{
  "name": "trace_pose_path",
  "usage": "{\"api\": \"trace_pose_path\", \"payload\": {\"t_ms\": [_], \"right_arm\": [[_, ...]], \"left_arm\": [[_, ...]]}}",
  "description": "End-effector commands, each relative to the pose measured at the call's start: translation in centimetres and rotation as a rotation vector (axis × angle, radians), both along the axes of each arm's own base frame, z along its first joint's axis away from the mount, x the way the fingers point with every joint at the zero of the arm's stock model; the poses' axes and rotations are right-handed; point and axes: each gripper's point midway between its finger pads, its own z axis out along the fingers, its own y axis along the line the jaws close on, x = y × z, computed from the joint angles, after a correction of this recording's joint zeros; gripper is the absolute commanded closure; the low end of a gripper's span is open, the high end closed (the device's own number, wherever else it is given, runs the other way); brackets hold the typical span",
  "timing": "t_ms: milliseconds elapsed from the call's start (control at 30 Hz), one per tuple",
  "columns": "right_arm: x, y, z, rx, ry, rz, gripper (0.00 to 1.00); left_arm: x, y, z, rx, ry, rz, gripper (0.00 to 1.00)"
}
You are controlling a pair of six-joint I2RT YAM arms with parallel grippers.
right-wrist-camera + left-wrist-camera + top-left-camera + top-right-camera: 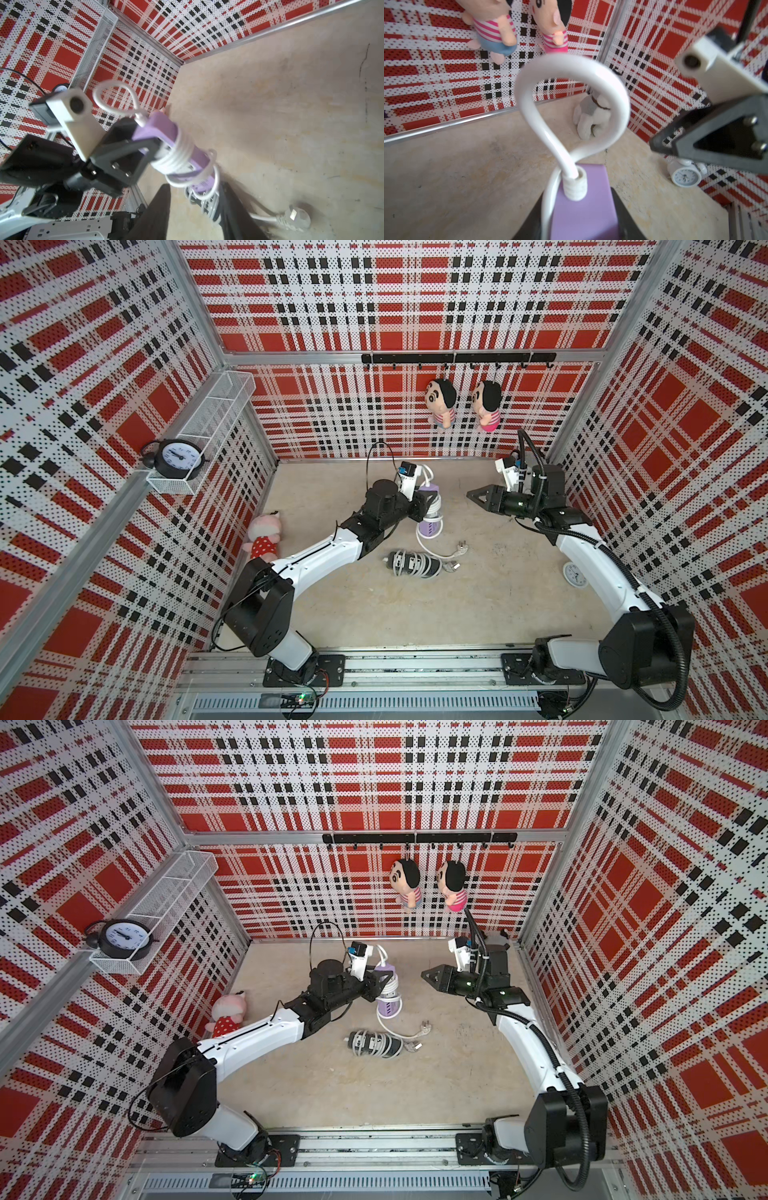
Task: Unwrap the cord wrapped around the power strip
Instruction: Unwrap the power cord from the power strip, then adjust the power cord at the center of the board.
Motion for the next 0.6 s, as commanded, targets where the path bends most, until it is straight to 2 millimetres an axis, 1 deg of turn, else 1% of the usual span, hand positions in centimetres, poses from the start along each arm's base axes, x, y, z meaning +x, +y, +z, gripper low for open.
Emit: {"api": "trace_pose_path", "payload": {"t_ms": [0,33,67,133,200,233,267,300,367,467,567], "right_arm": [[-1.7,1.9,1.0,0.092,-0.171,0.163,0.57],[-2.0,2.2,0.5,0.123,-0.169,0.173,0.57],[-2.5,2.7,0.2,0.143,-0.205,0.194,0.57],[-3.1,3.5,-1.1,0.138,-0.226,0.233,0.56],[-2.9,4.5,-4.1,0.003,-0.217,0.265,0.54],[-2.8,4.8,-5.4,-0.057,-0.209,0.267,0.50],[-2.8,5.3,-6.2,-0.079,-0.218,0.276,0.46],[-2.8,5.7,-6.2,-0.054,-0.228,0.280,0.44],[-2.8,6.0,-5.7,0.036,-0.248,0.270,0.43],[-2.2,6.1,-5.0,0.090,-0.279,0.240,0.44],[-1.3,6.3,-4.4,0.140,-0.251,0.210,0.45]], "left_arm": [[-0.3,2.1,7.5,-0.340,-0.054,-0.016,1.00],[-0.1,2.8,8.0,-0.400,-0.045,-0.017,1.00],[-0.1,3.5,8.8,-0.464,-0.039,-0.027,1.00],[0.1,4.3,9.6,-0.521,-0.032,-0.025,1.00],[0.4,4.7,9.8,-0.518,-0.030,-0.010,1.00],[0.5,4.7,9.7,-0.519,-0.023,-0.008,1.00],[0.6,4.8,9.6,-0.528,-0.009,-0.006,1.00],[0.6,5.0,9.4,-0.539,0.004,0.000,1.00],[0.7,5.7,9.5,-0.566,0.012,0.009,1.00],[0.8,6.8,9.5,-0.580,0.015,0.035,1.00],[0.7,7.3,9.7,-0.585,0.010,0.037,1.00]]}}
